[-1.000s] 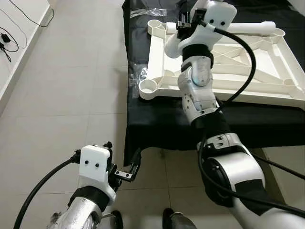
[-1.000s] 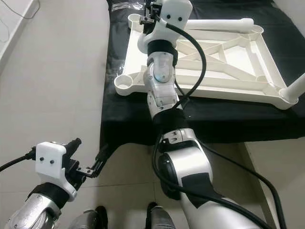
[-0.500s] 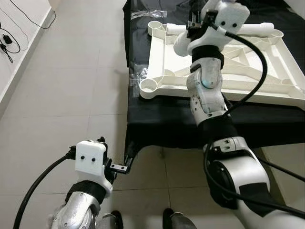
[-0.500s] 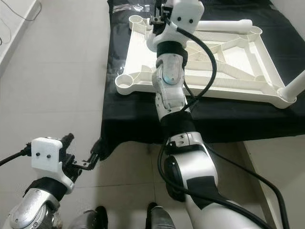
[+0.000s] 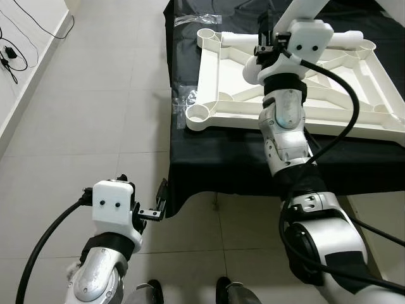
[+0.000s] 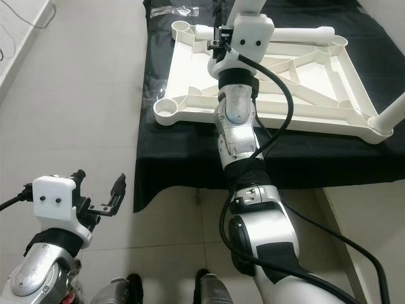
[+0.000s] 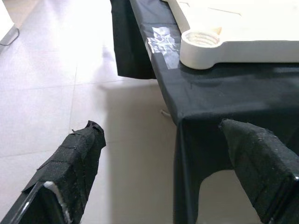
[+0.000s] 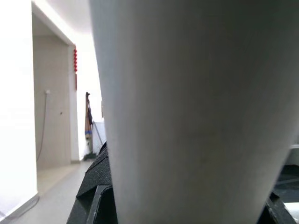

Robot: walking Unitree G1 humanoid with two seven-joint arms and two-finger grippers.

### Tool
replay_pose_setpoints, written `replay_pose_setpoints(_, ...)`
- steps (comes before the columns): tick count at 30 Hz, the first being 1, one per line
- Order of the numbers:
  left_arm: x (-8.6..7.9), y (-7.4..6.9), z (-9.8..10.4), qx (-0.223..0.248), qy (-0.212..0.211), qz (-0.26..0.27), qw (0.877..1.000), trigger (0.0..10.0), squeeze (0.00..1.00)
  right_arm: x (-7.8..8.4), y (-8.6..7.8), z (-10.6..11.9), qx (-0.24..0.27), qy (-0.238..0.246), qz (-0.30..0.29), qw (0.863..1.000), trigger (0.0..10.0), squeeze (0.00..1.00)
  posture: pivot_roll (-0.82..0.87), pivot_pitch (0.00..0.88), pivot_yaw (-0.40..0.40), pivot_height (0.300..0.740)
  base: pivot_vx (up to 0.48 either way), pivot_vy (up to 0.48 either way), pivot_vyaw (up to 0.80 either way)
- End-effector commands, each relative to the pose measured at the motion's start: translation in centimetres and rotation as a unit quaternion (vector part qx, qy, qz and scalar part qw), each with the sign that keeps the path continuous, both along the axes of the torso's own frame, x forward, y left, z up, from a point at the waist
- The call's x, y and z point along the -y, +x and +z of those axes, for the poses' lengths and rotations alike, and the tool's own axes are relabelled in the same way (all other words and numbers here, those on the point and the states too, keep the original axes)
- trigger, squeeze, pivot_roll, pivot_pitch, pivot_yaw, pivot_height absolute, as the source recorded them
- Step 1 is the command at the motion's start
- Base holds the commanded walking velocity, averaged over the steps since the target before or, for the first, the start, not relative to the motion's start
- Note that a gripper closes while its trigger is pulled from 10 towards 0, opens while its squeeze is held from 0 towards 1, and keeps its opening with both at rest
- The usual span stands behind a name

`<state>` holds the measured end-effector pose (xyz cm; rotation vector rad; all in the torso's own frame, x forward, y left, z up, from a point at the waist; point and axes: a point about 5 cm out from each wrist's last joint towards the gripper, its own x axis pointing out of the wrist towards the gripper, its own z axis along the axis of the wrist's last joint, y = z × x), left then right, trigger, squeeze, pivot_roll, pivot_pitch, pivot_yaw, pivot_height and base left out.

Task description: Building children table

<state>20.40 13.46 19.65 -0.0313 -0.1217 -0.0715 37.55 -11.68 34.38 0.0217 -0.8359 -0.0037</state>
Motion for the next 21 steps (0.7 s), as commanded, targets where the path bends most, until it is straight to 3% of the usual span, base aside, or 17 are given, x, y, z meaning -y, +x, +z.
replay_pose_setpoints(1, -0.3, 0.0, -0.4, -0.010, 0.003, 0.015, 1.000, 10.0, 0.00, 0.0, -0.1, -0.3, -0.005, -0.007, 0.002, 1.000, 10.0, 0.00, 0.07, 0.251, -0.049, 0.740, 0.000, 0.000, 0.00)
replay_pose_setpoints(16, -1.2, 0.5, -0.2, 0.000, 0.009, 0.044, 0.999, 10.0, 0.00, 0.3, -0.1, -1.5, -0.026, -0.017, -0.001, 1.000, 10.0, 0.00, 0.07, 0.253, -0.045, 0.740, 0.000, 0.000, 0.00)
replay_pose_setpoints(21, -1.2, 0.4, -0.3, 0.001, 0.013, 0.043, 0.999, 10.0, 0.00, 0.3, -0.6, -3.1, -0.056, -0.047, 0.009, 0.997, 10.0, 0.00, 0.06, 0.233, -0.039, 0.740, 0.000, 0.000, 0.00)
